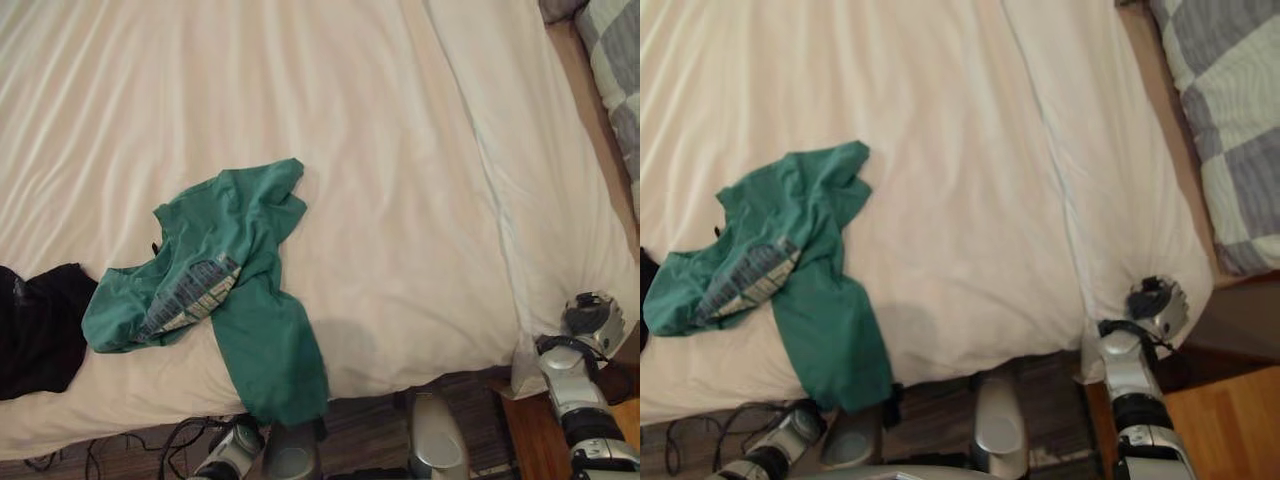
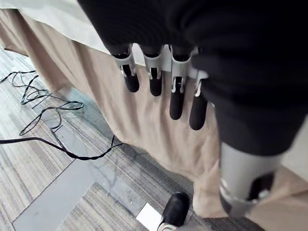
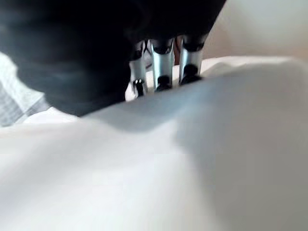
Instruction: Tidy up the quilt and then pick up the clothes from the bed and put them into the laundry hamper.
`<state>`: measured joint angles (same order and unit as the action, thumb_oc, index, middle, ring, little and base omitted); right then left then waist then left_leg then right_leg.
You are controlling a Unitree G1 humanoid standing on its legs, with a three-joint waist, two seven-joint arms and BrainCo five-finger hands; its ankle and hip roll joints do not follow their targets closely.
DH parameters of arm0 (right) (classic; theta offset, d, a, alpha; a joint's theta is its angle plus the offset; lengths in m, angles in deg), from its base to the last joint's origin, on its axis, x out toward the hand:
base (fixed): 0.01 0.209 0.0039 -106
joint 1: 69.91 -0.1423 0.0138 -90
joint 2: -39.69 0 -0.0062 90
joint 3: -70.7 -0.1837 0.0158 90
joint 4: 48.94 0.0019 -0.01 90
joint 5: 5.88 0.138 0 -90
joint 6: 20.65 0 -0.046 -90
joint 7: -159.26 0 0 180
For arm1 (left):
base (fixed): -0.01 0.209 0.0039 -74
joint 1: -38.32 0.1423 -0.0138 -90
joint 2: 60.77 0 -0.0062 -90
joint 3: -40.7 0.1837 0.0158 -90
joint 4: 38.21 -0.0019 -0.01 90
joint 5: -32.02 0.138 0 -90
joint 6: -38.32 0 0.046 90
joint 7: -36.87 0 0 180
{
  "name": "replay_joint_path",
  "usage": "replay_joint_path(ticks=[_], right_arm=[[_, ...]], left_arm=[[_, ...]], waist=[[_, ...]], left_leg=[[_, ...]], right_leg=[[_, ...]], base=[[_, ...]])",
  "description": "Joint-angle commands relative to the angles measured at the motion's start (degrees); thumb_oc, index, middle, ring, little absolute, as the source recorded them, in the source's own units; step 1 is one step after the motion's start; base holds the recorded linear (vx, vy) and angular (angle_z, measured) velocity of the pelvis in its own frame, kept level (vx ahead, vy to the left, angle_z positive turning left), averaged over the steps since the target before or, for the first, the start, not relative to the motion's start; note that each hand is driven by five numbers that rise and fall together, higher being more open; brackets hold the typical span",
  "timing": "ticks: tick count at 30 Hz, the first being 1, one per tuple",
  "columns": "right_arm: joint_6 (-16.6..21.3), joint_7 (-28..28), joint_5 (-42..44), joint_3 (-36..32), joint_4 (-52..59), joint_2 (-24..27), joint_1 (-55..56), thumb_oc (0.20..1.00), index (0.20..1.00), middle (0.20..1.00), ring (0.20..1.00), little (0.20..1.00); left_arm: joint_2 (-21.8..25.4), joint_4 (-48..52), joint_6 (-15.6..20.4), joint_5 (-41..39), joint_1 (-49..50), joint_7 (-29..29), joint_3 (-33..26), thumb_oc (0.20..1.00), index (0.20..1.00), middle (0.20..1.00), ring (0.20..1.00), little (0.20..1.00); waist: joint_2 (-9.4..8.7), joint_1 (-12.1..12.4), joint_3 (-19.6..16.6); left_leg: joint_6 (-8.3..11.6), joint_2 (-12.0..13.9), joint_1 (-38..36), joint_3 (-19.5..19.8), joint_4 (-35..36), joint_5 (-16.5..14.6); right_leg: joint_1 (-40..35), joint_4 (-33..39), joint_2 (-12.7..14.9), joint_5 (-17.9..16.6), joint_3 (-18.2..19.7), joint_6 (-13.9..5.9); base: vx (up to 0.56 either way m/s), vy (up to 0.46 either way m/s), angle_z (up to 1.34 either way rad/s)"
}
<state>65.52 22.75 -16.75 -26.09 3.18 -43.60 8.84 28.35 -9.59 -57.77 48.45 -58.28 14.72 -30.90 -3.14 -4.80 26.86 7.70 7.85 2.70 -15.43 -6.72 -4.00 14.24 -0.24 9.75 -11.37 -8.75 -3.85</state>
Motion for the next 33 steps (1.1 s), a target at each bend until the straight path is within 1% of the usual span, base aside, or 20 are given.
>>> replay_joint_path(ticks=[1, 6, 7, 8, 10, 13, 14, 15, 18, 19, 20, 21, 23, 24, 25, 28, 29, 30, 32, 33], right_arm=[[-4.5, -4.6, 5.1, 2.8, -9.4, -4.3, 10.2, 0.200, 0.200, 0.200, 0.200, 0.200], [-5.3, -11.9, 7.7, 5.7, -21.3, -8.0, 13.5, 0.200, 0.200, 0.200, 0.200, 0.200], [-5.5, -16.5, 7.2, 8.2, -29.8, -8.8, 12.2, 0.200, 0.200, 0.200, 0.200, 0.200], [-5.5, -16.5, 7.2, 8.2, -29.8, -8.8, 12.1, 0.200, 0.200, 0.200, 0.200, 0.200], [-5.0, -21.3, 9.3, 8.5, -37.3, -9.1, 11.8, 0.200, 0.200, 0.200, 0.200, 0.200], [-5.4, -24.6, 8.8, 9.4, -39.8, -10.0, 11.5, 0.228, 0.228, 0.228, 0.228, 0.228], [-5.4, -25.4, 8.5, 9.8, -40.6, -10.1, 11.7, 0.551, 0.551, 0.551, 0.551, 0.551], [-5.5, -26.5, 7.7, 10.3, -41.2, -9.7, 11.7, 1.000, 1.000, 1.000, 1.000, 1.000], [-5.3, -27.4, 6.7, 10.7, -42.4, -9.0, 11.1, 1.000, 1.000, 1.000, 1.000, 1.000], [-5.0, -27.1, 6.7, 10.7, -42.1, -8.6, 10.8, 1.000, 1.000, 1.000, 1.000, 1.000], [-5.0, -26.4, 6.9, 11.1, -40.5, -7.0, 9.2, 1.000, 1.000, 1.000, 1.000, 1.000], [-4.8, -26.2, 6.5, 11.5, -40.0, -6.5, 8.6, 1.000, 1.000, 1.000, 1.000, 1.000], [-4.8, -26.2, 5.6, 11.8, -38.4, -6.0, 7.8, 1.000, 1.000, 1.000, 1.000, 1.000], [-4.8, -26.2, 5.6, 11.8, -38.3, -5.9, 7.8, 1.000, 1.000, 1.000, 1.000, 1.000], [-4.8, -26.2, 5.4, 11.8, -37.9, -6.0, 7.8, 1.000, 1.000, 1.000, 1.000, 1.000], [-4.8, -26.4, 4.8, 12.2, -36.4, -6.1, 8.0, 1.000, 1.000, 1.000, 1.000, 1.000], [-4.8, -26.4, 4.8, 12.2, -36.4, -6.1, 8.0, 1.000, 1.000, 1.000, 1.000, 1.000], [-4.6, -26.4, 4.7, 12.3, -35.6, -6.3, 8.1, 1.000, 1.000, 1.000, 1.000, 1.000], [-4.6, -26.8, 4.2, 12.6, -35.4, -6.8, 8.3, 1.000, 1.000, 1.000, 1.000, 1.000], [-4.7, -27.1, 2.4, 12.5, -35.6, -7.5, 8.5, 1.000, 1.000, 1.000, 1.000, 1.000]], left_arm=[[-0.8, -1.2, -0.4, 0.8, 0.1, -3.2, 0.2, 1.000, 1.000, 1.000, 1.000, 1.000], [-1.6, -1.5, 0.2, 2.3, 1.4, -2.2, 1.0, 1.000, 1.000, 1.000, 1.000, 1.000], [-1.4, -2.3, 0.9, 1.9, 0.1, -0.9, 1.5, 1.000, 1.000, 1.000, 1.000, 1.000], [-1.3, -2.3, 0.9, 1.9, 0.1, -0.9, 1.5, 1.000, 1.000, 1.000, 1.000, 1.000], [-0.4, -3.2, 1.3, 1.4, 0.3, 1.3, 1.6, 1.000, 1.000, 1.000, 1.000, 1.000], [-0.3, -5.0, 1.5, 2.0, 1.1, 3.0, 1.1, 1.000, 1.000, 1.000, 1.000, 1.000], [-0.3, -5.7, 1.5, 2.4, 1.7, 3.5, 0.5, 1.000, 1.000, 1.000, 1.000, 1.000], [-0.1, -6.4, 1.4, 2.6, 2.6, 3.9, -0.5, 1.000, 1.000, 1.000, 1.000, 1.000], [-0.4, -9.2, 1.7, 2.7, 4.3, 5.0, -2.1, 1.000, 1.000, 1.000, 1.000, 1.000], [-0.4, -8.9, 2.0, 2.4, 4.3, 5.1, -2.3, 1.000, 1.000, 1.000, 1.000, 1.000], [-0.6, -8.2, 2.0, 0.9, 3.7, 4.5, -2.3, 1.000, 1.000, 1.000, 1.000, 1.000], [-0.7, -7.9, 2.2, 0.4, 3.5, 4.3, -2.5, 1.000, 1.000, 1.000, 1.000, 1.000], [-0.7, -7.5, 2.2, 1.0, 3.6, 4.1, -2.6, 1.000, 1.000, 1.000, 1.000, 1.000], [-0.8, -7.5, 2.2, 1.0, 3.7, 4.0, -2.6, 1.000, 1.000, 1.000, 1.000, 1.000], [-0.7, -7.3, 2.1, 1.3, 3.6, 4.0, -2.5, 1.000, 1.000, 1.000, 1.000, 1.000], [-0.5, -7.1, 2.6, 1.2, 3.0, 3.3, -1.8, 1.000, 1.000, 1.000, 1.000, 1.000], [-0.5, -7.1, 2.6, 1.2, 3.0, 3.3, -1.8, 1.000, 1.000, 1.000, 1.000, 1.000], [-0.8, -7.3, 2.9, 0.6, 2.4, 3.2, -1.1, 1.000, 1.000, 1.000, 1.000, 1.000], [-1.2, -7.4, 3.0, 0.7, 2.5, 3.4, -0.6, 1.000, 1.000, 1.000, 1.000, 1.000], [-1.7, -7.9, 3.2, 1.6, 1.5, 3.4, 0.6, 1.000, 1.000, 1.000, 1.000, 1.000]], waist=[[2.23, -2.3, -1.6], [1.42, -2.4, -7.0], [1.49, -1.3, -8.5], [1.45, -1.3, -8.6], [2.00, -0.1, -10.0], [1.83, 1.2, -11.7], [1.81, 1.5, -12.5], [2.00, 2.0, -13.3], [2.45, 2.8, -14.4], [2.51, 3.0, -13.7], [2.37, 3.1, -12.3], [2.44, 3.2, -12.0], [2.85, 2.6, -13.2], [2.79, 2.7, -13.0], [2.98, 2.5, -13.7], [3.09, 2.1, -14.8], [3.08, 2.0, -14.6], [3.37, 2.1, -15.7], [3.50, 2.2, -16.2], [3.09, 2.0, -16.9]], left_leg=[[-4.66, -1.3, 2.9, 0.5, -4.8, -7.0], [-5.14, -4.4, -3.9, 0.3, 4.6, -4.8], [-5.24, -3.8, -5.9, 0.9, 7.8, -2.8], [-5.24, -3.9, -5.7, 0.9, 7.9, -2.6], [-5.06, -3.2, -6.2, 1.4, 9.0, -1.1], [-4.95, -3.9, -6.2, 1.9, 9.2, -0.5], [-4.91, -4.4, -6.6, 2.2, 9.4, -0.5], [-4.93, -4.6, -7.2, 2.2, 9.7, -0.7], [-4.80, -5.2, -6.5, 1.9, 5.8, -2.5], [-4.01, -5.3, -4.9, 1.7, 0.9, -3.6], [-0.95, -3.9, 0.3, 1.4, -7.5, -1.9], [-0.23, -2.3, 0.9, 0.4, -8.1, -1.0], [0.14, 4.5, -1.8, -2.9, -2.2, -0.7], [-0.14, 4.4, -2.1, -3.5, -1.3, 0.5], [0.40, 6.4, -2.8, -3.1, 0.9, 1.2], [2.35, 14.3, -3.1, -1.0, 7.4, 9.3], [2.38, 14.3, -3.3, -1.0, 7.4, 9.3], [4.00, 17.7, -4.1, 2.0, 8.3, 11.5], [4.80, 17.4, -5.0, 3.3, 8.9, 10.0], [5.96, 15.4, -4.2, 4.5, 8.0, 6.6]], right_leg=[[1.8, -11.9, 6.4, 12.2, 0.3, -7.43], [-3.9, -6.3, 7.1, 8.6, -0.9, -9.08], [-4.6, -8.5, 5.8, 10.4, -2.5, -9.07], [-4.5, -8.4, 5.9, 10.3, -2.5, -9.03], [-6.9, -12.7, 1.5, 15.4, -5.6, -7.62], [-10.2, -9.6, 0.4, 16.8, -8.7, -6.27], [-11.6, -7.4, -0.4, 16.8, -8.2, -5.65], [-12.7, -5.2, -0.8, 16.4, -7.8, -5.68], [-15.4, -1.0, -0.3, 15.6, -8.1, -5.58], [-16.5, -0.2, 0.4, 15.9, -8.7, -5.25], [-16.9, 0.3, 1.5, 16.2, -9.5, -4.42], [-16.9, 0.3, 2.2, 16.2, -10.0, -4.40], [-17.9, 0.1, 4.6, 16.3, -11.3, -6.07], [-17.7, 0.0, 4.7, 15.8, -11.5, -5.80], [-17.8, -0.3, 5.5, 16.1, -11.3, -6.57], [-16.4, -2.9, 9.3, 16.1, -11.3, -8.02], [-16.5, -3.1, 9.3, 16.2, -11.3, -8.04], [-15.6, -4.1, 11.6, 15.8, -10.7, -9.65], [-15.4, -4.2, 12.4, 15.1, -10.5, -10.52], [-16.6, -3.7, 15.1, 10.9, -10.6, -11.15]], base=[[0.04, 0.167, 0.01], [0.04, 0.086, -0.09], [-0.02, 0.041, 0.05], [-0.06, -0.009, 0.22], [-0.02, -0.053, 0.25], [0.06, -0.064, 0.08], [0.09, -0.042, -0.05], [0.09, -0.042, -0.07], [0.08, -0.026, -0.15], [-0.13, 0.049, -0.02], [-0.16, 0.119, 0.08], [-0.10, 0.198, 0.32], [0.00, 0.331, 0.43], [0.02, 0.350, 0.33], [0.02, 0.290, 0.24], [-0.01, 0.441, -0.05], [-0.08, 0.623, -0.07], [-0.01, 0.620, 0.18], [0.01, 0.602, 0.23], [0.01, 0.406, -0.18]])
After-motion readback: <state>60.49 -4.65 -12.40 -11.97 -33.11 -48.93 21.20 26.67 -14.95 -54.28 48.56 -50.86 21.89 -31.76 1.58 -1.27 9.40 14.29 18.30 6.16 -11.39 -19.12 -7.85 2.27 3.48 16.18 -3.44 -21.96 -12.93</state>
